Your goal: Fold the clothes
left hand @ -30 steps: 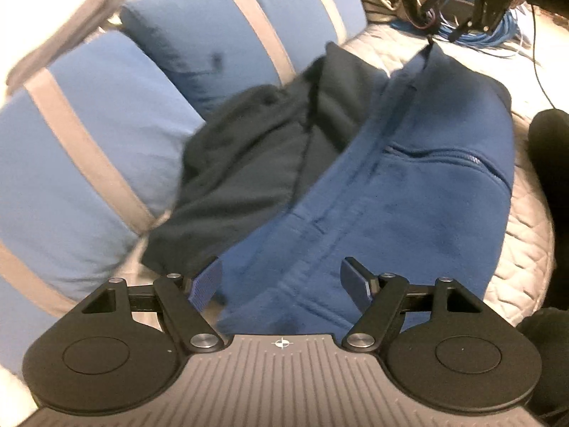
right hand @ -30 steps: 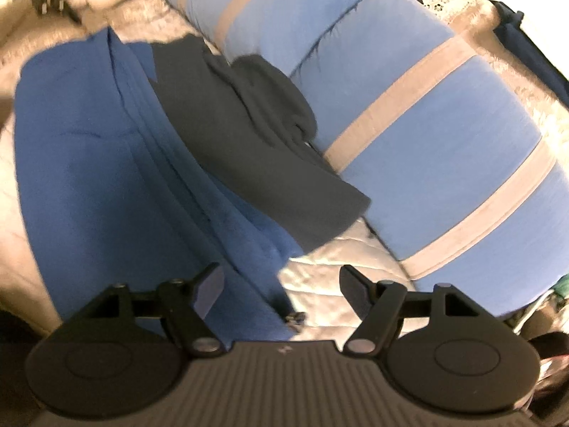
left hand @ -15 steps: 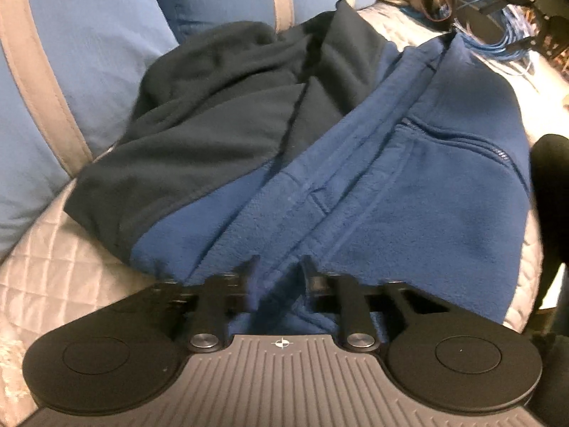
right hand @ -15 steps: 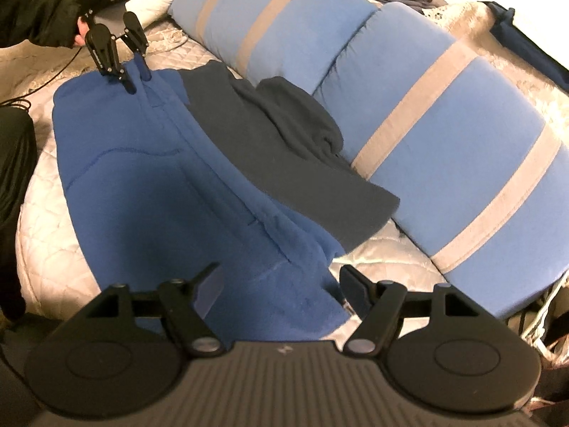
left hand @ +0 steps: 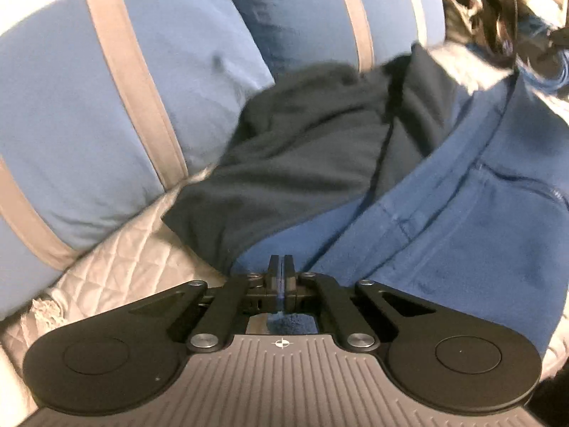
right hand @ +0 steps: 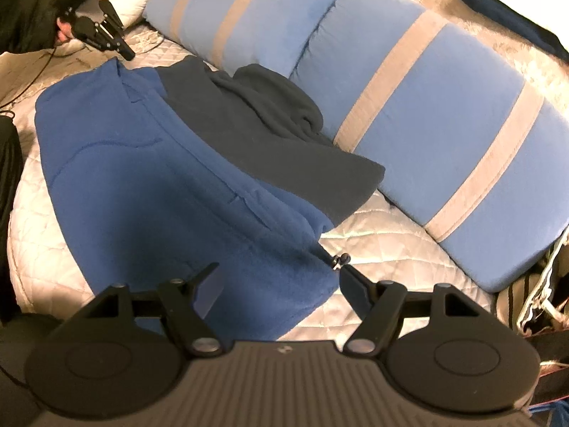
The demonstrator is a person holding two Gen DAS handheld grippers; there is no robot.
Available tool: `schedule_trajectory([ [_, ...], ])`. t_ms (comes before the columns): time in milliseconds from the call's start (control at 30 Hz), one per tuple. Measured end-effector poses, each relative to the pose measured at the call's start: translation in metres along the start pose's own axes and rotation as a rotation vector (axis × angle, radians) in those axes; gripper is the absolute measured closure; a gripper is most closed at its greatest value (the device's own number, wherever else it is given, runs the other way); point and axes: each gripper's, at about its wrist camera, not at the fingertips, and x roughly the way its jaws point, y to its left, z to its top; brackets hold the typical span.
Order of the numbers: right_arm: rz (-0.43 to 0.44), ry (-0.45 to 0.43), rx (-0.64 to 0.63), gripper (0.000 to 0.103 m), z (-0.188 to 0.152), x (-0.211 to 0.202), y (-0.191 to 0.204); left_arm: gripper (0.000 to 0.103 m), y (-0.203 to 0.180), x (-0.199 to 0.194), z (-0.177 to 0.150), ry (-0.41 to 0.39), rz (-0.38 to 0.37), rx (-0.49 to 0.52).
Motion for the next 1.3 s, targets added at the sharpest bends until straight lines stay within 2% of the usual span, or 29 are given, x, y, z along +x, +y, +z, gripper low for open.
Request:
schedule_trajectory([
  [67,0.005,-0.005,0.042,0.021,-0.005,0.004,-0.007,0.102,-0.004,-0.004,-0.003,-0.012,-0.022,0.011],
  [167,0.019,-0.022,0.122,0.021,-0.014,0.009,-0.019,0.098,-0.007,-0.009,-0.008,-0.040,-0.001,-0.011],
  [200,0.026,-0.033,0.159,0.021,-0.018,0.011,-0.025,0.089,-0.006,-0.012,-0.011,-0.049,0.001,-0.028],
  [233,0.029,-0.042,0.192,0.021,-0.023,0.013,-0.030,0.073,-0.006,-0.015,-0.014,-0.066,0.010,-0.043],
  [300,0.034,-0.058,0.255,0.021,-0.032,0.017,-0.039,0.053,0.000,-0.023,-0.022,-0.108,0.026,-0.086],
  [333,0.032,-0.063,0.276,0.021,-0.036,0.018,-0.042,0.046,0.005,-0.026,-0.027,-0.127,0.013,-0.120],
  [433,0.028,-0.078,0.320,0.021,-0.046,0.019,-0.046,0.039,0.021,-0.034,-0.044,-0.172,-0.030,-0.233],
  [567,0.027,-0.100,0.346,0.021,-0.051,0.015,-0.045,0.038,0.038,-0.028,-0.069,-0.195,-0.102,-0.376],
  [733,0.040,-0.122,0.384,0.021,-0.055,0.010,-0.043,0.037,0.045,-0.002,-0.091,-0.203,-0.217,-0.462],
  [833,0.040,-0.121,0.392,0.021,-0.054,0.008,-0.039,0.037,0.052,0.014,-0.104,-0.231,-0.315,-0.542],
  [933,0.038,-0.117,0.392,0.021,-0.052,0.004,-0.036,0.038,0.058,0.024,-0.112,-0.268,-0.371,-0.589],
  [967,0.036,-0.116,0.392,0.021,-0.051,0.003,-0.035,0.041,0.058,0.025,-0.115,-0.287,-0.387,-0.598],
  [1033,0.037,-0.117,0.400,0.021,-0.050,0.001,-0.034,0.066,0.059,0.027,-0.116,-0.316,-0.423,-0.614],
  [1067,0.036,-0.117,0.405,0.021,-0.050,0.001,-0.034,0.068,0.059,0.028,-0.116,-0.323,-0.434,-0.622],
  [1133,0.028,-0.114,0.409,0.021,-0.051,0.001,-0.033,0.082,0.057,0.026,-0.116,-0.340,-0.425,-0.635],
  [1300,0.023,-0.109,0.429,0.021,-0.054,0.006,-0.034,0.085,0.053,0.013,-0.115,-0.408,-0.376,-0.679],
])
